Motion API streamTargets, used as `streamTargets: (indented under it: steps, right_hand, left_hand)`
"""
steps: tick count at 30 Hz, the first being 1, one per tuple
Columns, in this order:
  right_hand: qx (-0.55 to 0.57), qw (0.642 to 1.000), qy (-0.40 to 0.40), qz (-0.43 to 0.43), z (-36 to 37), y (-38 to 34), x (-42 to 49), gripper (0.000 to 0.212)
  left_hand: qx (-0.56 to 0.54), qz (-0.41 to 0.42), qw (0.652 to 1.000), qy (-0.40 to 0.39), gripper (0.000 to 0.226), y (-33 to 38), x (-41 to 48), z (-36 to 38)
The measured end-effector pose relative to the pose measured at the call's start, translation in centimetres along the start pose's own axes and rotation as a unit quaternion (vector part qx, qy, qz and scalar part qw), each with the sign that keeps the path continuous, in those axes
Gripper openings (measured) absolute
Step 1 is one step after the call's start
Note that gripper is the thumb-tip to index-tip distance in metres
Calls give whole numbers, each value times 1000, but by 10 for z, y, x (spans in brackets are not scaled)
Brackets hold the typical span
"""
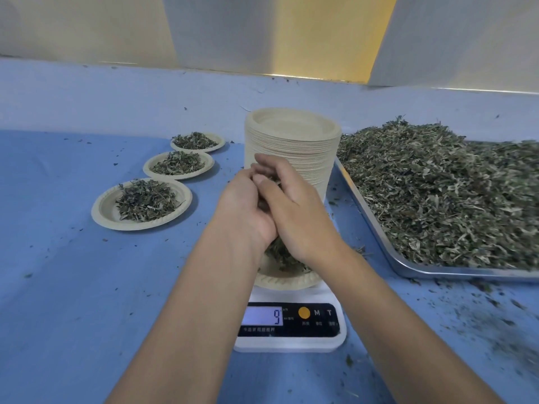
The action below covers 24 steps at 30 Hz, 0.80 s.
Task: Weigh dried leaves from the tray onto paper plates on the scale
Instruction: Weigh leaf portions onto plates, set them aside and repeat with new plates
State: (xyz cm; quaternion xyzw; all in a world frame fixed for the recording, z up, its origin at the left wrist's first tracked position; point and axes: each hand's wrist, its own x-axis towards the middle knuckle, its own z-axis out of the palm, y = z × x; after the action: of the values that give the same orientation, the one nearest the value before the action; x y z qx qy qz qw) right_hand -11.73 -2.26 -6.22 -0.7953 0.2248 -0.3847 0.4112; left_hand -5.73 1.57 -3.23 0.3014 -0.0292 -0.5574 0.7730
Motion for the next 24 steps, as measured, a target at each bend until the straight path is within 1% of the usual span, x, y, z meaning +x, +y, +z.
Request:
streamTargets:
  steps: [2,4,6,8,12,15,16,17,18,20,22,24]
  right_hand:
    - [23,999,38,3,-2,1,1,36]
    - [53,995,85,13,-7,1,3,34]
    - [101,984,142,31,-17,2,8,28]
    - [143,968,199,45,-35,8,14,23]
    - [133,940,297,106,-77,33,22,22]
    - [128,908,354,184,-103,58,28,24]
    - [109,900,369,203,-112,66,28,26]
    - [75,893,386,217,-120,71,26,29]
    - [41,887,403,223,-126,76,23,33]
    - [18,877,432,211,-133,81,16,37]
    - [43,877,438,192,-131,82,15,38]
    - [55,883,434,169,-122,78,16,36]
  left_hand:
    - [19,21,1000,-4,37,-5,0,7]
    - [10,16,1000,-10,31,-9,3,17]
    - [2,5,1000,-15,31,-14,10,32]
    - [33,1,999,-17,30,-25,21,48]
    - [124,-49,990,-36,23,-63,44,80]
    - [201,-102,974,-33,25,-91,58,96]
    - [233,-119,965,-35,26,-97,61,99]
    - [253,-135,957,-38,31,-101,64,101]
    - [261,-153,952,-41,40,-105,66,103]
    - [258,-170,950,-49,59,-110,74,102]
    - [254,-161,951,-69,64,-111,74,101]
    - [228,-151,957,-99,63,-107,72,97]
